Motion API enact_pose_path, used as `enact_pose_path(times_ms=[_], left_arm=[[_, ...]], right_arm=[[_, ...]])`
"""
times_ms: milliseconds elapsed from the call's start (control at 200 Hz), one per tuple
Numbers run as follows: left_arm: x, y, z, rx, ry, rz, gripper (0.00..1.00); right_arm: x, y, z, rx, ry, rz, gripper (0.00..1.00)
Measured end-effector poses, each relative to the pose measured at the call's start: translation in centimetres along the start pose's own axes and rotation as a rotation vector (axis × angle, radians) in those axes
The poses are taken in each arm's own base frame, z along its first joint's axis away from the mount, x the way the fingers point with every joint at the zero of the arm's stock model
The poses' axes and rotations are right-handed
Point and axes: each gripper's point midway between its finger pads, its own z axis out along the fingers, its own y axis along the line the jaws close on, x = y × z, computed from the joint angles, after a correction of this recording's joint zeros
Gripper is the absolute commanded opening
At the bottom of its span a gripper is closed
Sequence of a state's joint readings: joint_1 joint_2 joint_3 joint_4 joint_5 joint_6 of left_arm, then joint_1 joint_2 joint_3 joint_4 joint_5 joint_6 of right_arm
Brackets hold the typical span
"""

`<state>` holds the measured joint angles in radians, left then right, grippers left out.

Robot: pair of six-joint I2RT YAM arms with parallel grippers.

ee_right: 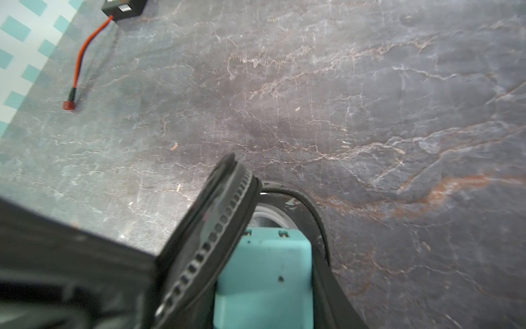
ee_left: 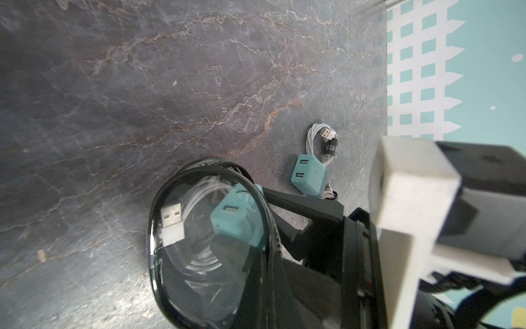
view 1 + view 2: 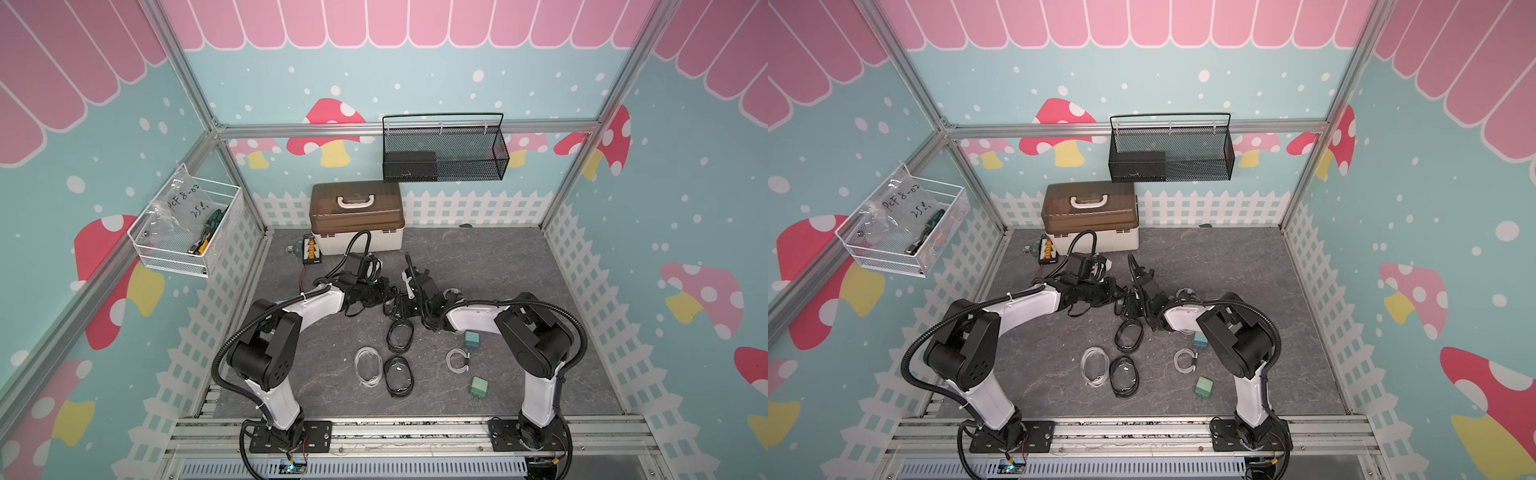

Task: Pack away charging kits
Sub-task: Place the storage bag at the center of the board.

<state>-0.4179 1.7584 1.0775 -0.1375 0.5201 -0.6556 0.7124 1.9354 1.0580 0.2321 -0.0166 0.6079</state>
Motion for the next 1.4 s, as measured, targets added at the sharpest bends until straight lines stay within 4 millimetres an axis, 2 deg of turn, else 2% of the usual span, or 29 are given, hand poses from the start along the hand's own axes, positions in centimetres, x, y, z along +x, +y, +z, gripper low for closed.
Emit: enact_pose_path(times_ms=[180, 295, 475, 610, 700, 820, 1036, 1186, 1276, 1401], left_arm=[[-0.4, 0.3, -0.1, -0.002, -0.012, -0.004, 0.00], [-0.5, 0.3, 0.0, 0.002, -0.015, -0.009, 0.00], [-0.6, 0.3, 0.1, 0.004, -0.017, -0.015, 0.00], [-0.6, 0.5, 0.2, 0.003, -0.017, -0.021, 0.00], [-0.7, 0.5, 0.1, 0.004, -0.020, -0.021, 0.00], [-0.8, 0.4, 0.1, 0.007, -0.023, -0.022, 0.00], [-1.2, 0.3, 0.1, 0.015, -0.036, -0.015, 0.00], [-0.5, 0.2, 0.5, 0.023, -0.010, -0.017, 0.00], [-0.2, 0.2, 0.7, 0.023, -0.001, -0.016, 0.00], [-0.1, 0.2, 0.7, 0.023, 0.002, -0.017, 0.00]], right_arm=[[0.0, 0.0, 0.9, 0.007, 0.016, 0.012, 0.36], [-0.2, -0.1, 1.0, 0.015, 0.016, 0.016, 0.43], [-0.2, -0.4, 0.9, 0.021, 0.019, 0.026, 0.49], [0.0, -0.7, 0.9, 0.035, 0.027, 0.030, 0.59], [-0.1, -0.7, 0.7, 0.041, 0.028, 0.028, 0.60], [-0.8, -0.5, -0.4, 0.042, 0.022, 0.026, 0.61], [-3.1, -0.2, -4.0, 0.065, -0.039, 0.022, 0.61], [-4.8, -0.9, -6.0, 0.110, -0.107, 0.038, 0.61], [-4.5, -2.2, -6.3, 0.150, -0.110, 0.060, 0.58], [-3.2, -3.9, -5.1, 0.188, -0.065, 0.079, 0.55]])
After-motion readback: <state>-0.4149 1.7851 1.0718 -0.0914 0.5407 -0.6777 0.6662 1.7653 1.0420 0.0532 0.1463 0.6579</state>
